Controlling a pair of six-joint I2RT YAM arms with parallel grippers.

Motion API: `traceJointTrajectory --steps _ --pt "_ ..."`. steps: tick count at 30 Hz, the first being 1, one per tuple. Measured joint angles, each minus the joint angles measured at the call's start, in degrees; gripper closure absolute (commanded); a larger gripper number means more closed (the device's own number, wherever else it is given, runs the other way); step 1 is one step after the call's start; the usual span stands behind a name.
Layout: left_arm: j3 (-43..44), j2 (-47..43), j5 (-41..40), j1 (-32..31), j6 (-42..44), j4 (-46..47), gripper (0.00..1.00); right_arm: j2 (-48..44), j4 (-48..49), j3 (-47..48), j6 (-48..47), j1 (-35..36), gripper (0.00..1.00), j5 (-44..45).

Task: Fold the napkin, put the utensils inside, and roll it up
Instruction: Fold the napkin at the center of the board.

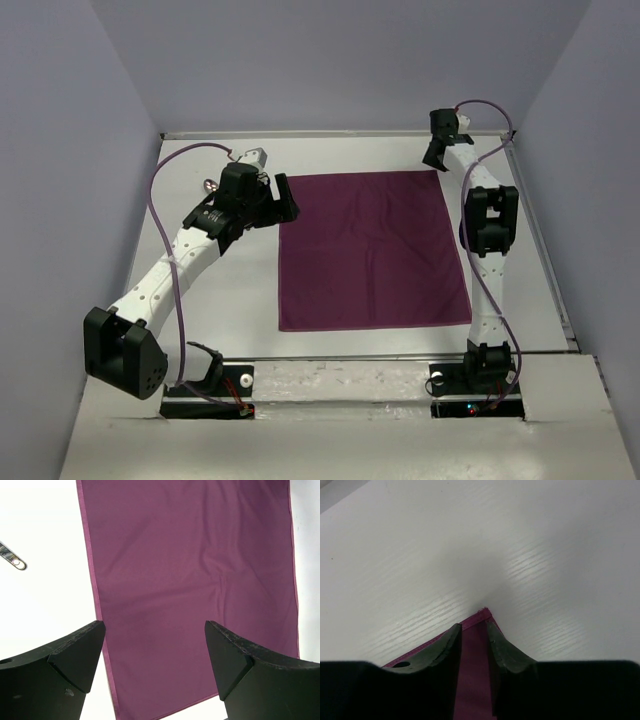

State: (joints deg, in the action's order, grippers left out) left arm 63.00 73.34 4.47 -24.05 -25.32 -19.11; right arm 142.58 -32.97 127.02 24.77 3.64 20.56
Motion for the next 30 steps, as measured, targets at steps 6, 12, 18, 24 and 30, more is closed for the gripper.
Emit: traceJointTrajectory --steps 6,12,18,24,30 --pt "0.0 0.0 0.2 0.0 0.0 0.0 0.07 -0.4 -0.2 0.0 -0.8 0.0 0.49 2.4" --pt "0.0 0.0 0.0 0.0 0.0 0.0 0.07 -0.2 -0.7 1.2 -0.7 -0.6 0.49 2.8" --pt "0.0 0.0 0.0 0.0 0.0 0.0 0.07 1.8 -1.0 3.5 -0.3 -1.2 0.49 2.1" --pt "0.0 0.0 0.0 0.0 0.0 0.0 0.07 3.5 -1.6 3.3 0.5 -1.3 0.50 0.2" --pt "0.0 0.0 0.0 0.0 0.0 0.0 0.07 2.4 0.5 0.2 1.2 -1.3 0.69 -1.3"
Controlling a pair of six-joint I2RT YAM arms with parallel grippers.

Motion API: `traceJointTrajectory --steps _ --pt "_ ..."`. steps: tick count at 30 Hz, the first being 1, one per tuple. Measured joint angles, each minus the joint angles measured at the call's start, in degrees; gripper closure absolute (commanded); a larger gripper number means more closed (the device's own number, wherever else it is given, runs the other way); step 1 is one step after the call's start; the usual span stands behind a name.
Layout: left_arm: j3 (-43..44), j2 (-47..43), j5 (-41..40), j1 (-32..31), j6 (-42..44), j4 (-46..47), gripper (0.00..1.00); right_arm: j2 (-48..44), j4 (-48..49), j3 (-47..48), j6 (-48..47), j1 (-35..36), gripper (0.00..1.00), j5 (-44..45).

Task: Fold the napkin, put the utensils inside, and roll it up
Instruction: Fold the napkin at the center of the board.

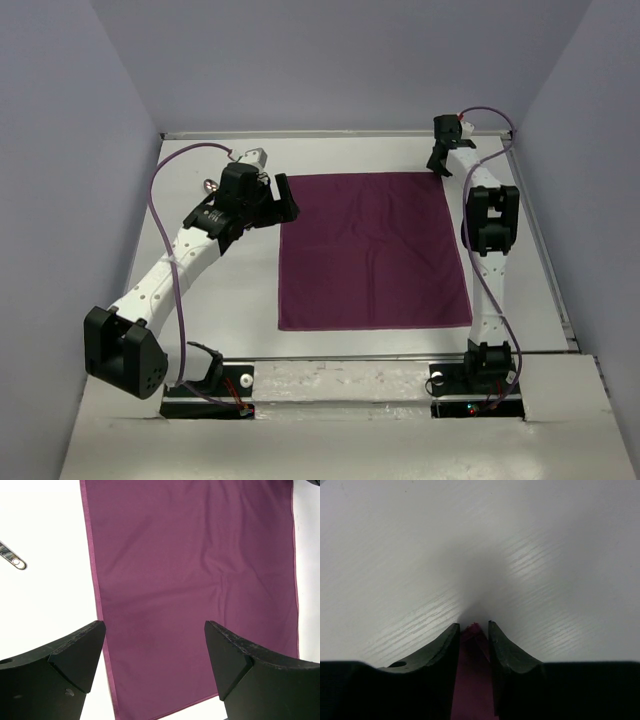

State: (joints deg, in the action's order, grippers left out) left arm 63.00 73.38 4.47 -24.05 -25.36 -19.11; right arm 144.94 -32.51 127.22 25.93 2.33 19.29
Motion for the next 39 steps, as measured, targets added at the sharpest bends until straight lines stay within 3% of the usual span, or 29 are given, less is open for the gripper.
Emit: traceJointTrajectory --steps 6,15,23,39 --pt "0.0 0.4 0.0 0.0 0.0 0.0 0.07 -2.2 2.3 -4.0 0.9 -0.4 0.99 -1.1" --pt "0.0 0.8 0.4 0.0 0.4 0.0 0.07 -3.0 1.9 -4.4 1.1 -0.4 0.99 -1.5" --pt "0.7 3.5 0.5 0.0 2.0 -0.7 0.07 -9.4 1.4 -6.5 1.3 -0.4 0.99 -2.2" --pt "8.5 6.5 -0.4 7.7 6.5 -2.6 0.07 -31.8 6.7 -26.2 1.4 0.9 0.99 -5.4"
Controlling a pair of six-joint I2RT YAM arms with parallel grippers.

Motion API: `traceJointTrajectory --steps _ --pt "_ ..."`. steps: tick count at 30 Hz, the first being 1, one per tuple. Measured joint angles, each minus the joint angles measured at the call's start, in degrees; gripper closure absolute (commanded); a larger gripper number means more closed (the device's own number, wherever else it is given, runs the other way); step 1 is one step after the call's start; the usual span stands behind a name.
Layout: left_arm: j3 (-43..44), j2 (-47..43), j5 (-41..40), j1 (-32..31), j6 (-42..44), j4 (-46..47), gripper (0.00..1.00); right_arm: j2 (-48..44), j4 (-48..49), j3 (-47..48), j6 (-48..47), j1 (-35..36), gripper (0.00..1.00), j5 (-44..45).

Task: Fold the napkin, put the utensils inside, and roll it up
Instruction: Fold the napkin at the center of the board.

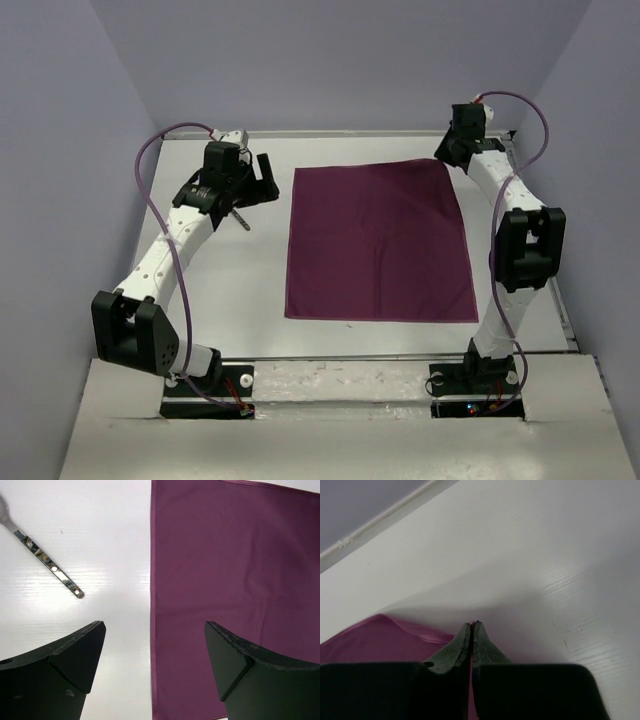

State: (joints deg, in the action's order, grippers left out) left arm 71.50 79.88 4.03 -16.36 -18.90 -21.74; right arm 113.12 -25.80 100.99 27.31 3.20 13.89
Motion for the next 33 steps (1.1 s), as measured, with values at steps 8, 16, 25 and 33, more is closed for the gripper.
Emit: traceJointTrajectory --steps 8,16,25,33 --pt "0.0 0.0 0.5 1.2 0.0 -0.2 0.07 -9.4 3.0 -14.4 0.1 10.1 0.99 -0.8" --pt "0.0 0.0 0.7 2.2 -0.5 0.0 0.07 -17.7 5.1 -23.4 1.7 25.2 0.99 -2.4" --pt "-0.5 0.0 0.6 2.6 -1.1 0.2 0.07 -18.1 5.7 -26.9 4.5 39.1 0.99 -3.7" --pt "-2.5 -0.4 0.7 2.6 -1.6 0.6 0.07 -16.2 6.7 -26.9 5.5 47.1 0.99 -3.8"
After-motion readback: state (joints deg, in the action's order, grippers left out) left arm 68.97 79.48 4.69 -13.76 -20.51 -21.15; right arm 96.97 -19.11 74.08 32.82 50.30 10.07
